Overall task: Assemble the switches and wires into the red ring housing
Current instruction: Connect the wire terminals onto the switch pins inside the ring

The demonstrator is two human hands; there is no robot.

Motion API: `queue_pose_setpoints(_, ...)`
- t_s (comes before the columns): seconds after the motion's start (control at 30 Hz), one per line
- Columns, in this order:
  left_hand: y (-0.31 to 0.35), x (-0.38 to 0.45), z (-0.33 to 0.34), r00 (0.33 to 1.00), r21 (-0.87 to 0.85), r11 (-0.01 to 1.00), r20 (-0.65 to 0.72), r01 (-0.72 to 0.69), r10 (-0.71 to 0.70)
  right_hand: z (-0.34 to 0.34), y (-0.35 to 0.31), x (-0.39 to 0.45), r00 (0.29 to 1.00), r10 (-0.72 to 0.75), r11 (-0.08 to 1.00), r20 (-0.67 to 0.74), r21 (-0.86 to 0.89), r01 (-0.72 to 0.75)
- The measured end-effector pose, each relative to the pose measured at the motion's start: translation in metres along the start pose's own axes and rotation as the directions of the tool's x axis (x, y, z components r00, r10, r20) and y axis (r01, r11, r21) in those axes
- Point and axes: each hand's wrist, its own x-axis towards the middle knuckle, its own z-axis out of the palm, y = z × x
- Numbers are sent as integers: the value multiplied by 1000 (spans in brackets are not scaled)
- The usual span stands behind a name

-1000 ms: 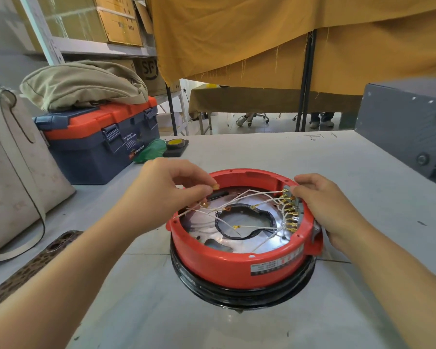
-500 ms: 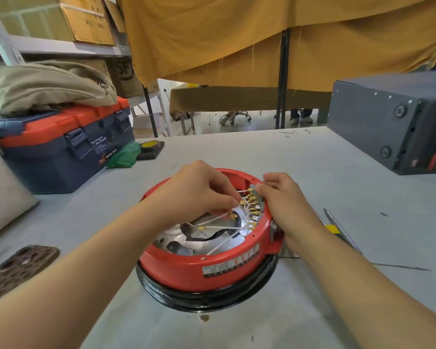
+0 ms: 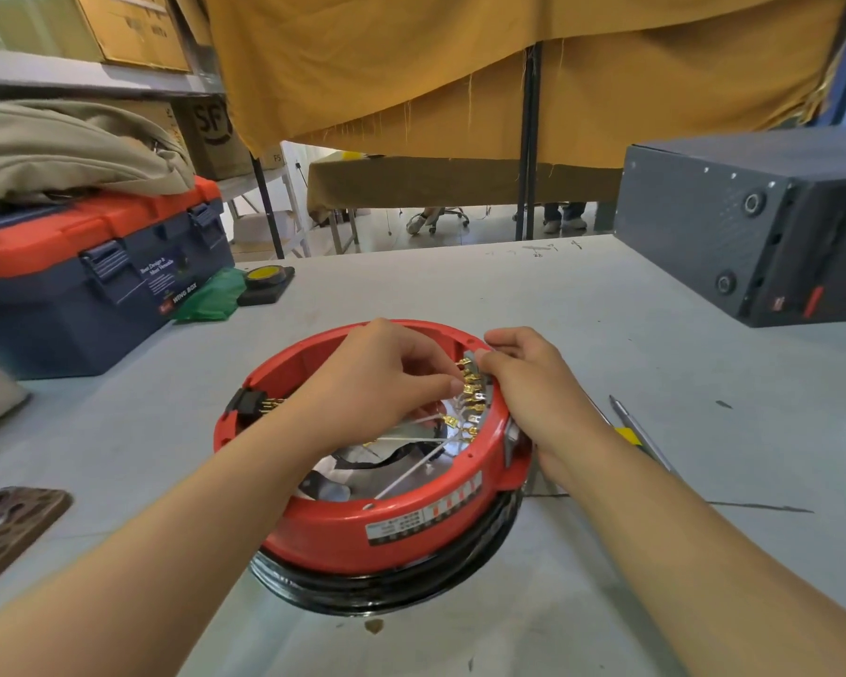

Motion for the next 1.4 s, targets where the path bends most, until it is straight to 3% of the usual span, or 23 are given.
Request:
queue_pose_setpoints(0.53, -2, 1, 7, 996, -50, 996, 50, 69, -67, -1, 1, 1, 1000, -5, 1000, 13, -5, 5)
queue_pose_setpoints(0.73, 0, 0, 9, 999, -12, 1000, 42, 19, -19, 0, 1, 0, 1000, -1, 999, 9, -38, 1)
queue_pose_setpoints(0.93, 1, -2, 8, 998, 11, 999, 50, -34, 33, -10, -6, 0, 992, -121, 953, 33, -274, 125)
queue_pose_setpoints(1.1, 0, -1, 9, 998, 51, 997, 39, -58, 56, -19, -12, -1, 989, -123, 854, 86, -499, 150)
queue_pose_setpoints(1.4, 1, -2, 11, 995, 111, 989, 28, -94, 92, -20, -13, -2, 982, -132, 828, 138, -529, 185)
